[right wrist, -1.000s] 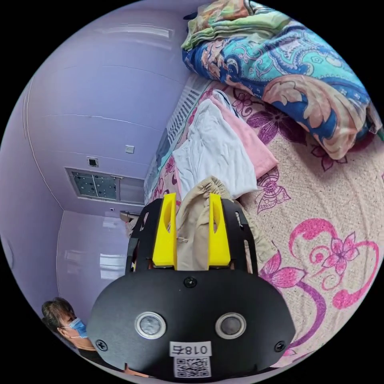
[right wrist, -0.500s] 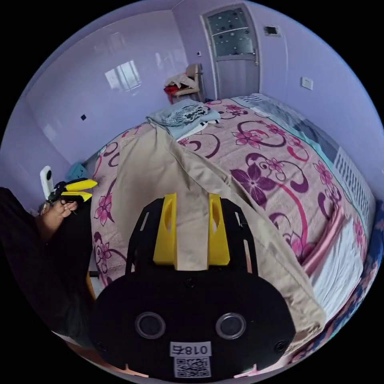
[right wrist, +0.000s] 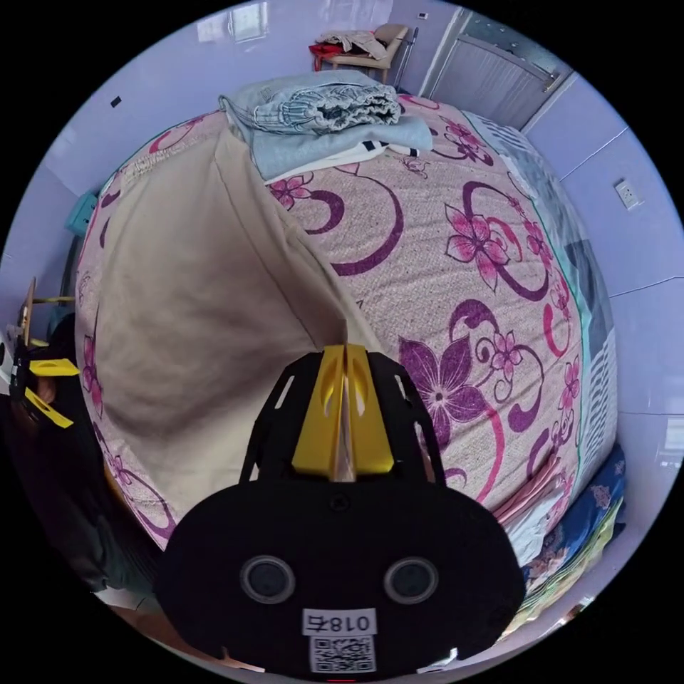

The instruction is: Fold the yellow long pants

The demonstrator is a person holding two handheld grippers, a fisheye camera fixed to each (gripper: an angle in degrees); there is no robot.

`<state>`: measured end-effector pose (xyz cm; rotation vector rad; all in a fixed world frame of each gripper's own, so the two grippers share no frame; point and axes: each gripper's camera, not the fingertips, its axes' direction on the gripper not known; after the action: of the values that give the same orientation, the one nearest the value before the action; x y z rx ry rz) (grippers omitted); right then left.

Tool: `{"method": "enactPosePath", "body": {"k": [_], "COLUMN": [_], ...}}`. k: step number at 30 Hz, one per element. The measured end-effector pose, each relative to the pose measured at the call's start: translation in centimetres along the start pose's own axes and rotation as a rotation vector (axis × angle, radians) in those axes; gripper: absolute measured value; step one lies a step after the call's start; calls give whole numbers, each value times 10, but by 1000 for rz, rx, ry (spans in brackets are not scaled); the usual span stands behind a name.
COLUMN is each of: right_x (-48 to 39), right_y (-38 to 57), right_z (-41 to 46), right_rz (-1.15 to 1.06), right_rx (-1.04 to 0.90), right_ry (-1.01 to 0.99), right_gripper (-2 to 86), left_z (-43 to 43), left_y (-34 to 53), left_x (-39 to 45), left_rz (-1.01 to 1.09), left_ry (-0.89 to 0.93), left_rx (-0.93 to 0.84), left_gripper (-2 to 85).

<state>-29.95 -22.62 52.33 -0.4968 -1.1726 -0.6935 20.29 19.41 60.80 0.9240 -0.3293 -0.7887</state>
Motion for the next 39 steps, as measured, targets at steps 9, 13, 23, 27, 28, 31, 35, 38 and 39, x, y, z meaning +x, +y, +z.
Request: {"method": "enactPosePath", "body": {"k": [9, 13, 23, 27, 28, 31, 35, 38, 39], "right_x": [23, 42, 19, -11, -15, -31, -34, -17, -5], "right_y": [8, 60, 417, 545, 559, 624, 677, 699, 708], "right_z": [24, -15, -123, -146, -149, -163, -178, -175, -171], "right_rz": [123, 287, 800, 1000, 1025, 1147, 1229, 1297, 1345], "right_rx": [-91, 96, 517, 521, 526, 583, 636, 642, 645], "right_ry": [75, -70, -322, -308, -308, -331, -365, -450, -489], "right_gripper": [72, 92, 62, 57, 57, 56, 57, 68, 74], "left_z": [12, 7, 43, 51, 54, 60, 68, 72, 71], "left_y": [-24, -24, 5, 25, 26, 21, 12, 16, 22], "left_x": [-26, -51, -130, -156, -161, -168, -169, -170, -172], "left_rz": [-106, -201, -605, -724, -738, -725, -693, -706, -726], "left_ry": [133, 201, 524, 571, 585, 576, 562, 520, 519], "left_rx": [-66, -49, -27, -6, 2, 5, -29, -54, -48], "left_gripper": [180, 183, 180, 167, 165, 158, 132, 24, 9]}}
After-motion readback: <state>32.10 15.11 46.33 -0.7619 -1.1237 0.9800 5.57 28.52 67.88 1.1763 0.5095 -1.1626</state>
